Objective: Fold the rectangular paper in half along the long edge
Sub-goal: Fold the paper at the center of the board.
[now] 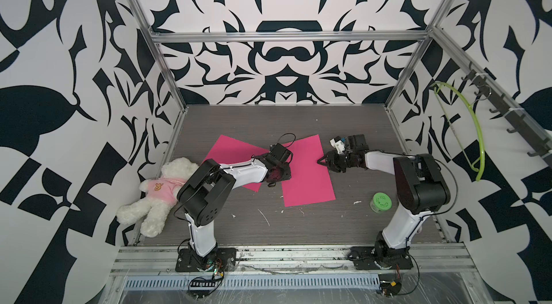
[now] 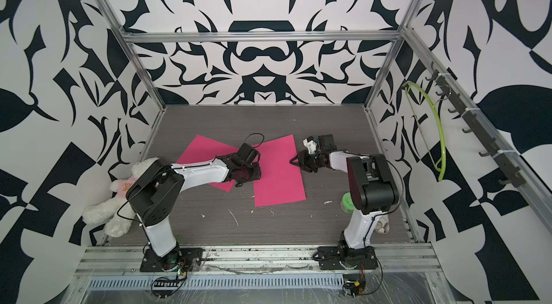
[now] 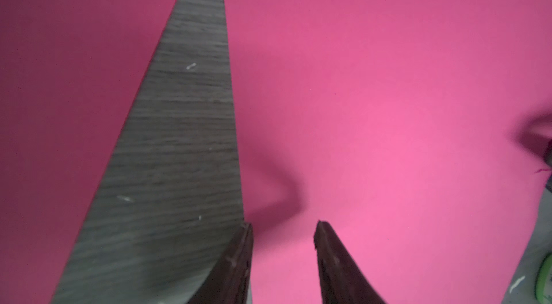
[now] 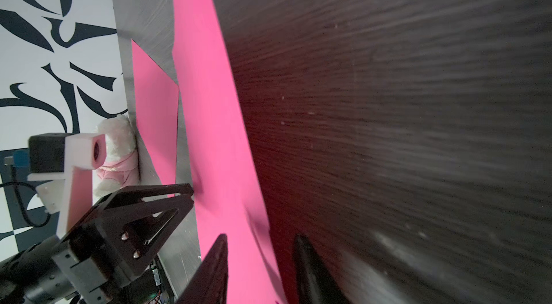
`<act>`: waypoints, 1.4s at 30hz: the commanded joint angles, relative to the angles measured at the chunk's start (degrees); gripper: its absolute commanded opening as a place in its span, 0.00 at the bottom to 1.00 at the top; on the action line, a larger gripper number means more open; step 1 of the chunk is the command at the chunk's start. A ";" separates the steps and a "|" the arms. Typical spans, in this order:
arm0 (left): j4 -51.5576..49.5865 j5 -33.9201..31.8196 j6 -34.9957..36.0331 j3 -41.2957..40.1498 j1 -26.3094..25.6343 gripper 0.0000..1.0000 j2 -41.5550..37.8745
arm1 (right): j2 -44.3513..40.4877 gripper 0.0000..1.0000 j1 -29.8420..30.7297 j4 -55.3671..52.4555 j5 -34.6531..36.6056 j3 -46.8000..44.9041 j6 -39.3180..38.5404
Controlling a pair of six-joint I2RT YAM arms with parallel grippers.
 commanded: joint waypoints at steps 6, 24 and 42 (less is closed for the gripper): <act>-4.70 0.48 -0.22 -0.97 0.03 0.39 3.09 | -3.26 0.39 -1.37 2.79 1.84 -1.93 1.43; -3.89 1.62 -1.17 -0.89 0.04 0.38 4.41 | -3.14 0.13 -2.52 5.10 -0.32 -5.02 2.49; -3.56 1.26 -2.75 -1.94 0.04 0.36 4.55 | -5.58 0.22 -3.77 5.60 0.41 -7.20 3.79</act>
